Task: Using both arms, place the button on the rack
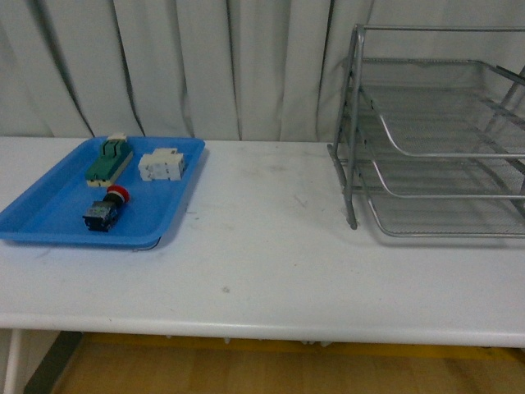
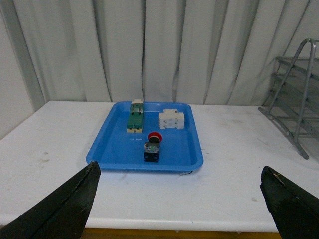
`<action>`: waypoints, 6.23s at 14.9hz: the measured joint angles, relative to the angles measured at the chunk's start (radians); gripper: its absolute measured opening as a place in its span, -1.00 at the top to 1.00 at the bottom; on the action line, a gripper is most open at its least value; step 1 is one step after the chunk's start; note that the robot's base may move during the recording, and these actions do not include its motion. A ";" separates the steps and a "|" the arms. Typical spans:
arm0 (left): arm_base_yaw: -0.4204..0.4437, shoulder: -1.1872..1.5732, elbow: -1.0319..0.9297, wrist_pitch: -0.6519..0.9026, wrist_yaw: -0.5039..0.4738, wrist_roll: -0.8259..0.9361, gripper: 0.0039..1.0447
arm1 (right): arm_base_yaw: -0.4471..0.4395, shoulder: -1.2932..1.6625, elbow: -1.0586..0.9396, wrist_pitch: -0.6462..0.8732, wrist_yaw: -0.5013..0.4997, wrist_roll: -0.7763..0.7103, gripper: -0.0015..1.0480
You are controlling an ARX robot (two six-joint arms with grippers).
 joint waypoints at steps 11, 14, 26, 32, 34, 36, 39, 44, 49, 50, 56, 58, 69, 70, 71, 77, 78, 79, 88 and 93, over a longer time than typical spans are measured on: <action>0.000 0.000 0.000 0.000 0.000 0.000 -0.88 | 0.000 0.000 0.000 0.000 0.000 0.000 -0.87; 0.000 0.000 0.000 0.000 0.000 0.000 -0.88 | 0.000 0.000 0.000 0.000 0.000 0.000 -0.87; 0.000 0.000 0.000 0.000 0.000 0.000 -0.88 | -0.244 1.321 0.491 0.726 -0.072 0.303 -0.87; 0.000 0.000 0.000 0.000 0.000 0.000 -0.88 | -0.226 1.762 0.571 1.160 -0.225 1.176 -0.87; 0.000 0.000 0.000 0.000 0.000 0.000 -0.88 | -0.209 1.833 0.546 1.282 -0.226 1.347 -0.87; 0.000 0.000 0.000 0.000 0.000 0.000 -0.88 | -0.207 1.861 0.541 1.292 -0.226 1.408 -0.87; 0.000 0.000 0.000 0.000 0.000 0.000 -0.88 | -0.202 1.936 0.528 1.290 -0.216 1.513 -0.87; 0.000 0.000 0.000 0.000 0.000 0.000 -0.88 | -0.177 2.108 0.594 1.283 -0.199 1.567 -0.87; 0.000 0.000 0.000 0.000 0.000 0.000 -0.88 | -0.142 2.169 0.684 1.286 -0.200 1.517 -0.87; 0.000 0.000 0.000 0.000 0.000 0.000 -0.88 | -0.133 2.173 0.684 1.286 -0.202 1.512 -0.87; 0.000 0.000 0.000 0.000 0.000 0.000 -0.88 | -0.111 2.243 0.750 1.288 -0.208 1.481 -0.87; 0.000 0.000 0.000 0.000 0.000 0.000 -0.88 | -0.104 2.261 0.786 1.289 -0.208 1.468 -0.87; 0.000 0.000 0.000 0.000 0.000 0.000 -0.88 | -0.114 2.306 0.827 1.303 -0.234 1.417 0.91; 0.000 0.000 0.000 0.000 0.000 0.000 -0.88 | -0.121 2.302 0.795 1.312 -0.235 1.430 0.91; 0.000 0.000 0.000 0.000 0.000 0.000 -0.88 | -0.126 2.283 0.760 1.314 -0.237 1.437 0.91; 0.000 0.000 0.000 0.000 0.000 0.000 -0.88 | -0.131 2.228 0.647 1.321 -0.238 1.438 0.91; 0.000 0.000 0.000 0.000 0.000 0.000 -0.88 | -0.131 2.219 0.632 1.321 -0.238 1.438 0.91; 0.000 0.000 0.000 0.000 0.000 0.000 -0.88 | -0.132 2.213 0.618 1.323 -0.238 1.437 0.91; 0.000 0.000 0.000 0.000 0.000 0.000 -0.88 | -0.166 2.111 0.378 1.346 -0.255 1.437 0.91; 0.000 0.000 0.000 0.000 0.000 0.000 -0.88 | -0.206 1.999 0.243 1.289 -0.255 1.374 -0.91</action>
